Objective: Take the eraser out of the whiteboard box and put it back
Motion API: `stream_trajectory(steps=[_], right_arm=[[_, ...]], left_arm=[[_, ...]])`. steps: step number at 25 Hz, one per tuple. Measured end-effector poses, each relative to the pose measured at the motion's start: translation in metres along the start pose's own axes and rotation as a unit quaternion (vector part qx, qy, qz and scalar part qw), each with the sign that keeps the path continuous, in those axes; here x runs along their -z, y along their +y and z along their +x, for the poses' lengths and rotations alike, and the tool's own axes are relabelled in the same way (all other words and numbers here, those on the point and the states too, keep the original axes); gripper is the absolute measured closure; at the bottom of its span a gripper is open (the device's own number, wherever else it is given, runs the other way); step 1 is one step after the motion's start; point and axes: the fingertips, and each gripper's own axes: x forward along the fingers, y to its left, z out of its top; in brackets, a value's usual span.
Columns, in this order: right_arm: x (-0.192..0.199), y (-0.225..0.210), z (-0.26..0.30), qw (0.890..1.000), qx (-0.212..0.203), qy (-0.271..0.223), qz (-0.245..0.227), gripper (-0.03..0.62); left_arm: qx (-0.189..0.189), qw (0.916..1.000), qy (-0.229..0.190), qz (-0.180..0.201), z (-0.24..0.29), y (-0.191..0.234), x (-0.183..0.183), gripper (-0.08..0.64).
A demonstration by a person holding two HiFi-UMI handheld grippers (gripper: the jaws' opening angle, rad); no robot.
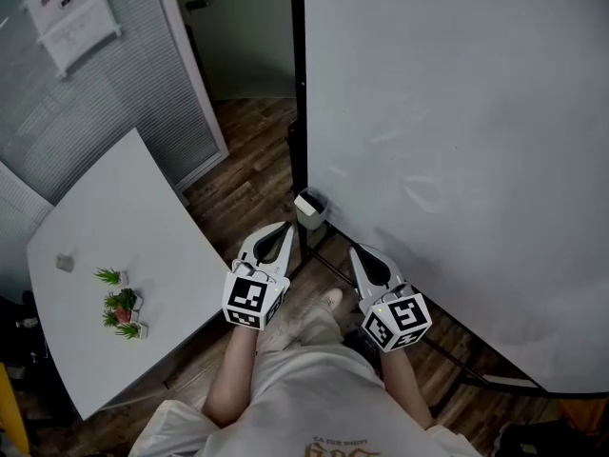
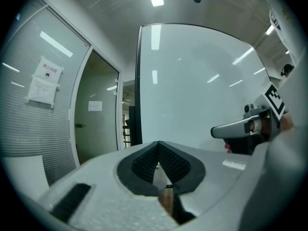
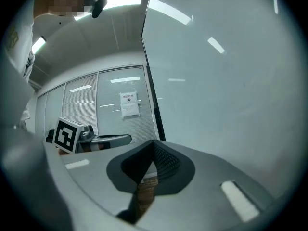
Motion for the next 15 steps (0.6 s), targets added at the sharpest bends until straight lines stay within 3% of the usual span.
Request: stream_trajectory(steps=[6,11,15], right_arm=[[-0.001,0.015,0.000,0.999,-0.016,0.009,-0.028,0.580],[-0.001,0.013,-0.001,1.000,-0.006,0.008,-0.027,0.580],[-0.001,0.012,0.001,1.000,-0.003,0.011,-0.028,0.580]], left_arm=[[-0.007,0.9998,0.004,-0.017,-0.012,0.006,0.006,0.560],[0.022,0.9961,0.018,-0.084,-0.013,0.004,0.013,0.558],[0.015,0.9966,0.020,-0.078,-0.013,0.010,0.012,0.558]])
